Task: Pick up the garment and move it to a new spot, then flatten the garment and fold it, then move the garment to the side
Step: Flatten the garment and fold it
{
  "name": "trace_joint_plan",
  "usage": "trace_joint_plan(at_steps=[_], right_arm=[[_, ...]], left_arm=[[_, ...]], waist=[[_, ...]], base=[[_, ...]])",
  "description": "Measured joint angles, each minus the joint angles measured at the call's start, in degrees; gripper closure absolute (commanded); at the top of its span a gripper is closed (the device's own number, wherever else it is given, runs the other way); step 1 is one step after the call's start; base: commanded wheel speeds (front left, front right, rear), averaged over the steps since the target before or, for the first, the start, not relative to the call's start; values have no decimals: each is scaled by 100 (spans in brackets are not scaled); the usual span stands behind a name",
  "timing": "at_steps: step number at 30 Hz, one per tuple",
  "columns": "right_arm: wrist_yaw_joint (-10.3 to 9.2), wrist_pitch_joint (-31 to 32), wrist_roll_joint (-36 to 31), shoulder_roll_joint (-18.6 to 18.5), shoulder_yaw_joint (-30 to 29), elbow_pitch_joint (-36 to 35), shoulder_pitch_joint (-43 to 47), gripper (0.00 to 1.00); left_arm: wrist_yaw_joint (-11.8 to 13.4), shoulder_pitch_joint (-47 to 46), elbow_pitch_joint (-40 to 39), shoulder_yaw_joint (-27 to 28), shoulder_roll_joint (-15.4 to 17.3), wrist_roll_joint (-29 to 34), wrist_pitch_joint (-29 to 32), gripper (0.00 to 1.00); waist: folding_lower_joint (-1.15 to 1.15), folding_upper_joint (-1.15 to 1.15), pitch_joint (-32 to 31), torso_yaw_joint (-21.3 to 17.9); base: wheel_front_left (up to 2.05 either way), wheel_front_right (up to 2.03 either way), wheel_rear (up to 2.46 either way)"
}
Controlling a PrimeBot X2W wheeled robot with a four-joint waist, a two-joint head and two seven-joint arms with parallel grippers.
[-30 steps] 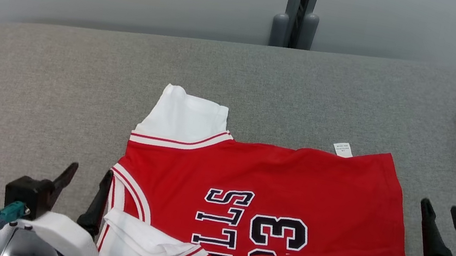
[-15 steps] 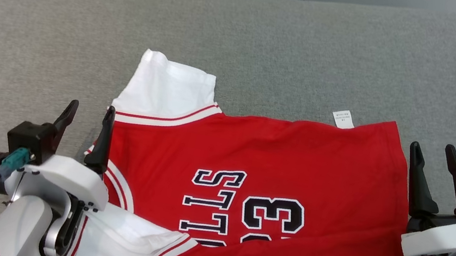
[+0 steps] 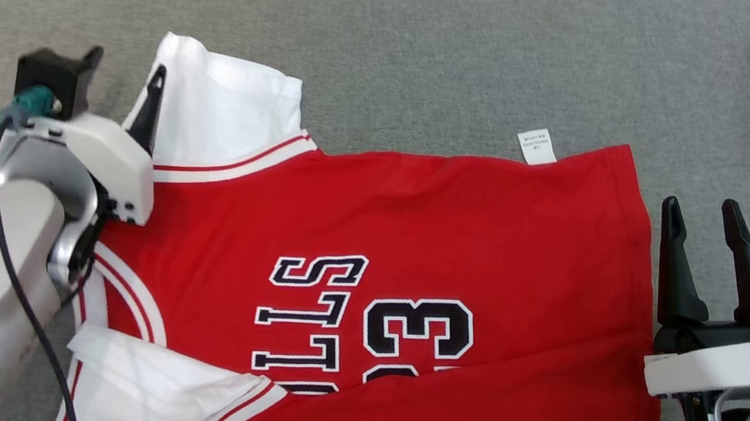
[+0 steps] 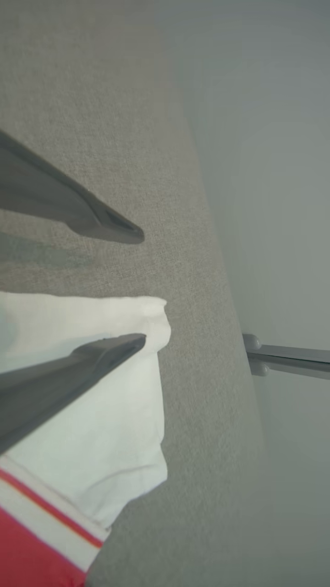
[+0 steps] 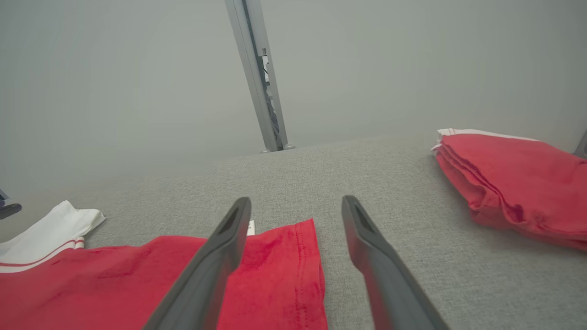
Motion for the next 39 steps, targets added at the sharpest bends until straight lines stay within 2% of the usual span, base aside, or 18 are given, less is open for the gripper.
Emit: trace_joint_plan(at_steps=[5, 18, 19, 21, 31, 39], right_arm=[[0, -35, -1, 55, 34, -8, -57, 0], [0, -110, -11, 116, 15, 58, -93, 0], [0, -119, -13, 115, 9, 63, -93, 0], [0, -134, -18, 114, -3, 71, -93, 0], [0, -24, -19, -30, -80, 244, -216, 0], [1, 853, 331, -526, 93, 981, -965, 0]], left_arm=[[-125, -575, 664, -143, 54, 105, 365, 0], [-475, -1324, 1740, -397, -76, 194, 478, 0], [-488, -1348, 1791, -410, -91, 193, 461, 42], [-531, -1401, 1876, -428, -103, 193, 415, 100], [-557, -1457, 1957, -417, -250, 136, -244, 100], [-721, -1327, 1496, -441, -394, 57, -812, 100]], waist=[[0, 0, 183, -172], [0, 0, 389, -359], [0, 0, 392, -356], [0, 0, 397, -347], [0, 0, 280, -62], [0, 0, 165, 367]], base=[[0, 0, 0], [0, 0, 0], [0, 0, 0], [0, 0, 0], [0, 0, 0], [0, 0, 0]])
